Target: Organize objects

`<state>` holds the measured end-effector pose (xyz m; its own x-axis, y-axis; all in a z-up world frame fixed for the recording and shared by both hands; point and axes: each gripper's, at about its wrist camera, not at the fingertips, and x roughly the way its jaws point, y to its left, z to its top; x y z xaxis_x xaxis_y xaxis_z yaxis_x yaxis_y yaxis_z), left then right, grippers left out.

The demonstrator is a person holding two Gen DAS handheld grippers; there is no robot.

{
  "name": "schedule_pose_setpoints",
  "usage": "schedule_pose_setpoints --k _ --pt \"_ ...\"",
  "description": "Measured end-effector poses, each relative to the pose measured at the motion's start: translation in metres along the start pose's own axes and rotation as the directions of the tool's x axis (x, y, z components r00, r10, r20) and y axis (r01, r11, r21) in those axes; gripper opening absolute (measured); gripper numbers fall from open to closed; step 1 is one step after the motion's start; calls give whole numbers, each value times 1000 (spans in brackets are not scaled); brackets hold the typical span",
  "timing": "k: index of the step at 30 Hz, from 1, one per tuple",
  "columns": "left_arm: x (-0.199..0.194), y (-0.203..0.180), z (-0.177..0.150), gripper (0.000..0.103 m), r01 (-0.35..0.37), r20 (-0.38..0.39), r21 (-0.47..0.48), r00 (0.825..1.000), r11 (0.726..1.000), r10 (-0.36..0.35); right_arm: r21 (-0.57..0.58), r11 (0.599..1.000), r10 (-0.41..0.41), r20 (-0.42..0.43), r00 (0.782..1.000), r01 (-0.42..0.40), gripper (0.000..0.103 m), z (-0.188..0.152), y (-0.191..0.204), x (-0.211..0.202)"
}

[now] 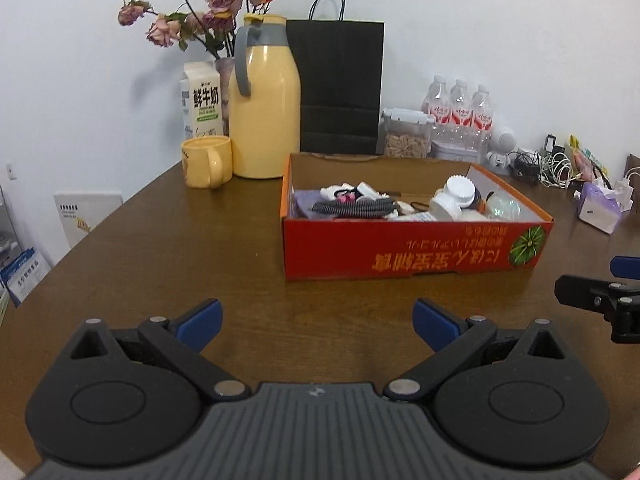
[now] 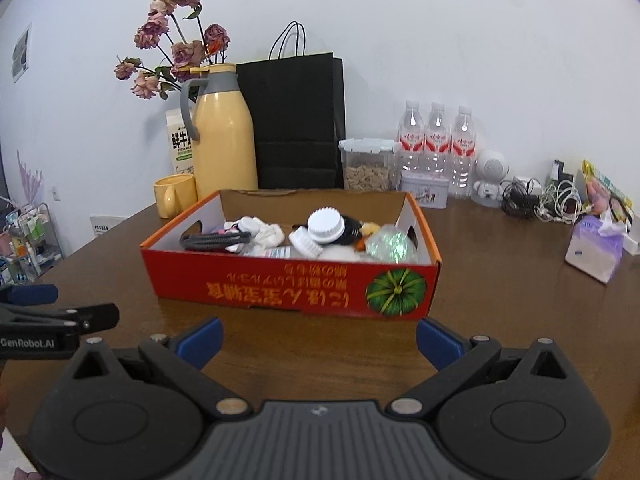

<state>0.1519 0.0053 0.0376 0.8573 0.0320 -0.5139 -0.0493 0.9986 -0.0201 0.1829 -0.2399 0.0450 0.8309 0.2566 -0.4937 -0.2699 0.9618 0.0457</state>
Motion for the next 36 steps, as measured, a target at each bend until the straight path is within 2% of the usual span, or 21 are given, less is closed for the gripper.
schedule_pose_setpoints --k 7,36 --pt "-8 -1 -5 103 13 -12 0 1000 1000 -13 4 1000 7 -25 1000 -7 103 -8 5 -1" --pt "-10 -3 -4 103 19 -12 1 1000 1000 -19 2 1000 8 -22 1000 -8 103 -7 7 -3"
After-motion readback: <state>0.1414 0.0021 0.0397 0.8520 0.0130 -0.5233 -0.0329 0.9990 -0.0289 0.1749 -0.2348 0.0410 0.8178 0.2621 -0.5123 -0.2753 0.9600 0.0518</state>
